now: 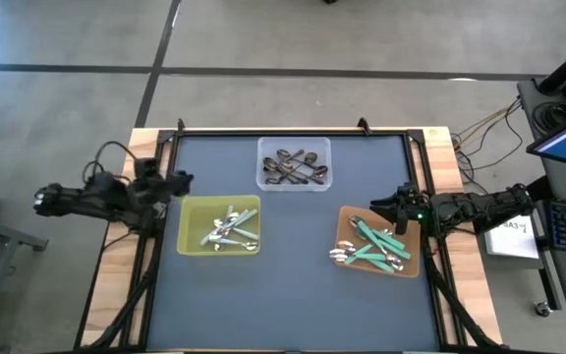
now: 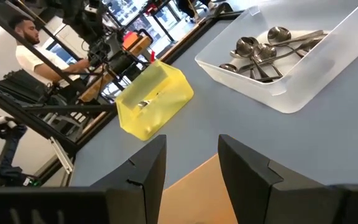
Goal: Sort silverware by color (type)
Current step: Return to Home Position
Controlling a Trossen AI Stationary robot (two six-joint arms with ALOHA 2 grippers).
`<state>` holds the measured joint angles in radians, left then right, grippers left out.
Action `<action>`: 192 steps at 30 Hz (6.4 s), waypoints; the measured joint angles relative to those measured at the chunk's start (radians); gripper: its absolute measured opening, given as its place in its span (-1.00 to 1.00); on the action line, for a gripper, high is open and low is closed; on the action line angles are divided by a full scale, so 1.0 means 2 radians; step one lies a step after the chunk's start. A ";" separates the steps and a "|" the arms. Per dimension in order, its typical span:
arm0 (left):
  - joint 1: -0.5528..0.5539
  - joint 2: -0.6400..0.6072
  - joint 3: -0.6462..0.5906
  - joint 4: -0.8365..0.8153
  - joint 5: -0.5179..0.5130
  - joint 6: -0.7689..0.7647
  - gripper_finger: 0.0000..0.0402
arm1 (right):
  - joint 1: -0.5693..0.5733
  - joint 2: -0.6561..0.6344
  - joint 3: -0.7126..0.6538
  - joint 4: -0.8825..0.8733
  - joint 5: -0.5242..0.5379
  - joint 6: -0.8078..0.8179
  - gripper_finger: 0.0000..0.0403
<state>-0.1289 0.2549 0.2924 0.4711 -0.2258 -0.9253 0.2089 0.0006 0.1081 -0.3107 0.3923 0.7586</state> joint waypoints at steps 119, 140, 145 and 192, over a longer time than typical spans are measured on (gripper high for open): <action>0.005 -0.114 -0.137 -0.203 0.000 0.000 -0.34 | -0.291 0.063 0.007 0.005 0.000 0.000 -0.32; 0.005 -0.114 -0.137 -0.203 0.000 0.000 -0.34 | -0.291 0.063 0.007 0.005 0.000 0.000 -0.32; 0.005 -0.114 -0.136 -0.203 0.000 0.000 -0.34 | -0.291 0.063 0.007 0.005 0.000 0.000 -0.32; 0.005 -0.114 -0.136 -0.203 0.000 0.000 -0.34 | -0.291 0.063 0.007 0.005 0.000 0.000 -0.32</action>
